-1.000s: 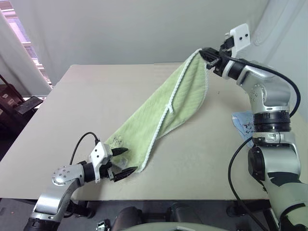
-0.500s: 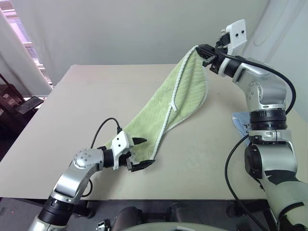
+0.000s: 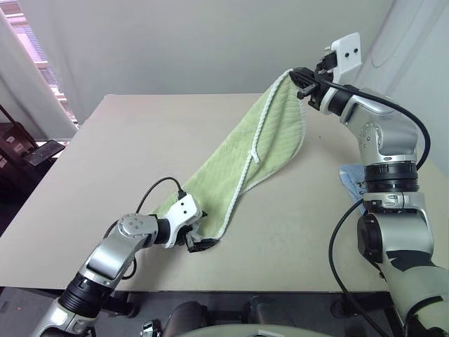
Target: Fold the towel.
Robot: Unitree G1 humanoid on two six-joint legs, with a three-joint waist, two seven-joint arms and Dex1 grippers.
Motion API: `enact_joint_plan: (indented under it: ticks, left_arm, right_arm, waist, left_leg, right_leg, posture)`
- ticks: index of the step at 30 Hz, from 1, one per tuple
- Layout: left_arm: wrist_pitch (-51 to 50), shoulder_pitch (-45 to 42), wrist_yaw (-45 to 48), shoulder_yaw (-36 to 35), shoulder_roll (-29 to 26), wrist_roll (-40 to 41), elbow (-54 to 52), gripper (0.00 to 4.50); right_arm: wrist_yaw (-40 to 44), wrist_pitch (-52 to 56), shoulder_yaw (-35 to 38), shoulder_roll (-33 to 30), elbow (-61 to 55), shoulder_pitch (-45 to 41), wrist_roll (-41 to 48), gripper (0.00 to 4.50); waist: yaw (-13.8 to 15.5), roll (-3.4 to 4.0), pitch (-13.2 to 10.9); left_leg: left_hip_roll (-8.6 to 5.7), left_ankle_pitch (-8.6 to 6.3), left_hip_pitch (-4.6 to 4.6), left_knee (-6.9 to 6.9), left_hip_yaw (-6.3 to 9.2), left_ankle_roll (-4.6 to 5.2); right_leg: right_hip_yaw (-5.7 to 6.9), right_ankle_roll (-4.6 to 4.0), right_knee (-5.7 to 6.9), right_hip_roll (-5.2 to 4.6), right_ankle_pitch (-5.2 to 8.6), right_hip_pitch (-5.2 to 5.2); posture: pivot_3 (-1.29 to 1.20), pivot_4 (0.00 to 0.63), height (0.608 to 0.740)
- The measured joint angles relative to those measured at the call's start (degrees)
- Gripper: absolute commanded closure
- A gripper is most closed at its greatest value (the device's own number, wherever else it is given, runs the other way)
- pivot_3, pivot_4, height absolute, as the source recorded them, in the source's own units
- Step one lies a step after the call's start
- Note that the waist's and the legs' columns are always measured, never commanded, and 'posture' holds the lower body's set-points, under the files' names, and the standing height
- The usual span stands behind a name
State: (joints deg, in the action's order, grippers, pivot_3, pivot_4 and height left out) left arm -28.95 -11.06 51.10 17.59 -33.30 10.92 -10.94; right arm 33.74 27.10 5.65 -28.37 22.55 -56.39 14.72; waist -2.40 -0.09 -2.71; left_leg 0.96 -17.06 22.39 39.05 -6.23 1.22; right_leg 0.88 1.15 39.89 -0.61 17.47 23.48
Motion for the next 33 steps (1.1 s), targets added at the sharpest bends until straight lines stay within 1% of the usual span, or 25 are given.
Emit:
enact_joint_plan:
  ticks: [9,10,11,12,18,19,20,21,22,23,24,28,31,33]
  left_arm:
    - [5.4,-2.9,3.6,2.5,-0.5,-2.9,3.4,0.0]
    - [5.8,-3.2,4.1,2.6,-0.5,-3.0,3.9,0.3]
    - [5.9,-3.3,4.5,2.6,-0.5,-3.0,4.1,0.39]
    - [6.0,-3.3,5.1,2.7,-0.5,-3.0,4.1,0.58]
    - [7.2,-3.4,7.7,3.7,-0.5,-3.1,4.4,2.69]
    - [7.6,-3.6,7.8,3.7,-0.5,-3.1,4.8,2.94]
    - [7.9,-3.8,7.9,3.7,-0.5,-3.2,5.2,3.36]
    - [8.1,-4.0,8.0,3.7,-0.5,-3.3,5.4,3.66]
    - [8.2,-4.3,8.1,3.7,-0.5,-3.4,5.7,4.09]
    - [8.2,-4.4,8.2,3.7,-0.5,-3.4,5.9,4.4]
    - [8.2,-4.4,8.3,3.6,-0.5,-3.4,6.0,4.48]
    - [7.4,-3.9,8.8,2.6,-0.7,-2.2,6.0,4.48]
    - [3.8,-2.0,10.2,-0.8,-2.5,2.1,5.1,4.48]
    - [0.7,-1.2,10.3,-5.1,-3.8,5.4,4.3,4.48]
  right_arm:
    - [-1.2,0.1,0.4,0.0,-0.1,1.5,0.0,4.46]
    - [-1.3,0.1,0.4,0.0,-0.1,1.5,0.0,4.5]
    - [-1.4,0.1,0.4,0.0,-0.1,1.5,0.0,4.5]
    - [-1.4,0.1,0.4,0.0,-0.1,1.5,0.0,4.5]
    - [-1.9,0.1,0.4,-0.2,-0.1,1.7,0.0,4.5]
    - [-1.9,0.1,0.4,-0.2,-0.1,1.7,-0.1,4.5]
    - [-2.0,0.0,0.4,-0.2,-0.1,1.7,-0.1,4.5]
    - [-2.0,0.0,0.4,-0.2,-0.1,1.7,-0.1,4.5]
    - [-2.1,0.0,0.4,-0.2,0.0,1.7,-0.2,4.5]
    - [-2.2,0.0,0.4,-0.2,0.0,1.7,-0.2,4.5]
    - [-2.3,0.0,0.4,-0.2,0.0,1.7,-0.4,4.5]
    - [-2.6,-0.5,0.4,-0.2,0.4,1.7,-1.0,4.5]
    - [-2.6,-0.9,0.4,-0.6,0.9,1.7,-1.1,4.5]
    - [-2.6,-1.2,0.5,-0.9,1.4,1.7,-1.2,4.5]
  waist:
    - [0.0,0.0,0.0]
    - [0.0,0.0,0.0]
    - [0.0,0.0,0.0]
    - [0.0,0.01,0.0]
    - [0.0,0.01,0.0]
    - [0.0,0.01,0.0]
    - [0.0,0.0,0.0]
    - [0.0,0.0,0.0]
    - [0.0,0.01,0.0]
    - [0.0,0.01,0.0]
    - [0.0,0.01,0.0]
    - [-0.2,0.0,0.0]
    - [-0.3,0.01,0.0]
    - [-0.2,-0.02,0.0]
  left_leg:
    - [0.0,0.01,-0.01,0.0,0.0,-0.01]
    - [0.0,0.01,-0.01,0.0,0.0,-0.01]
    - [0.0,0.01,-0.01,0.0,0.0,-0.01]
    - [0.0,0.0,-0.01,0.0,0.0,-0.01]
    - [0.0,0.01,-0.02,0.02,0.0,-0.01]
    - [0.0,0.01,-0.02,0.03,0.0,-0.01]
    - [0.0,0.01,-0.03,0.04,0.0,-0.01]
    - [0.0,0.01,-0.03,0.04,0.0,-0.01]
    - [0.0,0.01,-0.03,0.04,0.0,-0.01]
    - [0.0,0.01,-0.03,0.03,0.0,0.0]
    - [0.0,0.01,-0.03,0.03,0.0,0.0]
    - [0.0,0.01,-0.03,0.03,0.0,-0.01]
    - [0.02,0.02,-0.01,0.0,0.0,-0.03]
    - [0.02,0.04,0.01,0.0,0.0,-0.06]
  right_leg:
    - [0.0,-0.01,0.02,-0.01,0.0,0.0]
    - [0.0,-0.01,0.02,-0.01,0.0,0.0]
    - [0.0,-0.01,0.01,-0.01,0.0,0.0]
    - [0.0,-0.01,0.01,-0.01,0.01,0.0]
    - [0.0,-0.01,0.02,-0.01,0.01,-0.01]
    - [0.0,-0.01,0.03,-0.01,0.01,-0.02]
    - [0.0,-0.01,0.04,-0.01,0.01,-0.02]
    - [0.0,-0.01,0.05,-0.01,0.01,-0.01]
    - [0.0,-0.01,0.06,-0.01,0.01,-0.01]
    - [0.0,-0.01,0.06,-0.01,0.01,-0.01]
    - [0.0,-0.01,0.06,-0.01,0.01,-0.01]
    - [-0.01,-0.01,0.07,0.0,0.01,0.01]
    - [-0.01,-0.03,0.12,0.02,0.02,0.08]
    - [-0.01,-0.04,0.15,0.03,0.03,0.12]
  posture:
    - [0.0,0.0,0.724]
    - [0.0,0.0,0.724]
    - [0.0,0.0,0.724]
    - [0.0,0.0,0.724]
    - [0.0,0.0,0.724]
    - [0.0,0.0,0.724]
    - [0.0,0.0,0.724]
    - [0.0,0.0,0.724]
    - [0.0,0.0,0.724]
    - [0.0,0.0,0.724]
    - [0.0,0.0,0.724]
    - [0.0,0.0,0.724]
    - [0.0,0.0,0.724]
    - [0.0,0.0,0.724]
